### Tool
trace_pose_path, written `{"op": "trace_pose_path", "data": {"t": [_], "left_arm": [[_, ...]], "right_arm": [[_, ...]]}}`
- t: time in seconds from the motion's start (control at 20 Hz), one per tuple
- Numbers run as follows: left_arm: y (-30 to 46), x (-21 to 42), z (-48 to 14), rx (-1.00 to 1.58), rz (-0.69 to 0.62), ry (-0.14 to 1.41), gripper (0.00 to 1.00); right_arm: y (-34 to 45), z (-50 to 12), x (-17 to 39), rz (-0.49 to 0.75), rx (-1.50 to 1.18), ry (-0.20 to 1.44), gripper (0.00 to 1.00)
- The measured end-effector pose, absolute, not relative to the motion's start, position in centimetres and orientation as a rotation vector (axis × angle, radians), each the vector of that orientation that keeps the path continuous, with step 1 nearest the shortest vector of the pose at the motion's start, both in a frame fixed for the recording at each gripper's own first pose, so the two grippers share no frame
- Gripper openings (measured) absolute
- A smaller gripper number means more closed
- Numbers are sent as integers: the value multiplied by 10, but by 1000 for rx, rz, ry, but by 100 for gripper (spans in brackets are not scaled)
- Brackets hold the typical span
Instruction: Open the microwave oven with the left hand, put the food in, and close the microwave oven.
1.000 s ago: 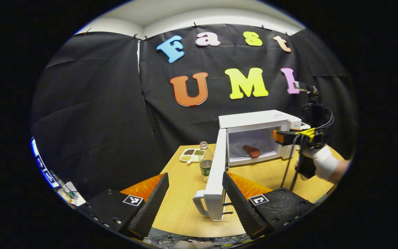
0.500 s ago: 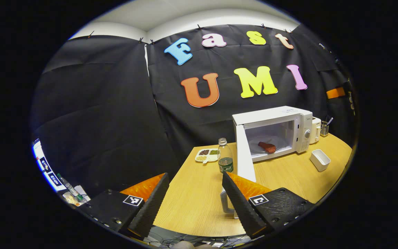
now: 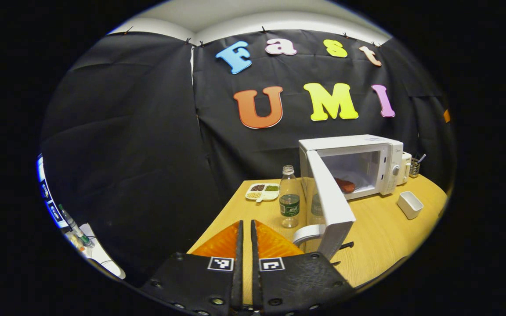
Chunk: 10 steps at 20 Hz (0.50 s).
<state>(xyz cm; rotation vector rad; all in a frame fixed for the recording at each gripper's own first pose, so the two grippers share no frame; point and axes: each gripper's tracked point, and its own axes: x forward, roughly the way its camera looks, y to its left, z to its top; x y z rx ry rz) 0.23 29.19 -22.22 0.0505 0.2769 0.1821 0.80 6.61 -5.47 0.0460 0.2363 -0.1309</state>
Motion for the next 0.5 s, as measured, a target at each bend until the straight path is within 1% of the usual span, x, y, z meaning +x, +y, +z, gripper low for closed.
{"op": "trace_pose_path", "data": {"t": [0.05,0.1,0.3,0.5], "left_arm": [[289,3,-225,28,167,267,1],[289,7,-228,31,167,272,0],[282,18,-241,71,123,278,0],[263,26,-241,92,70,267,0]], "right_arm": [[66,-55,3,-131,51,239,91],[65,-56,1,-136,54,243,100],[63,-58,-9,-154,70,255,100],[65,-58,-13,-162,65,253,100]]}}
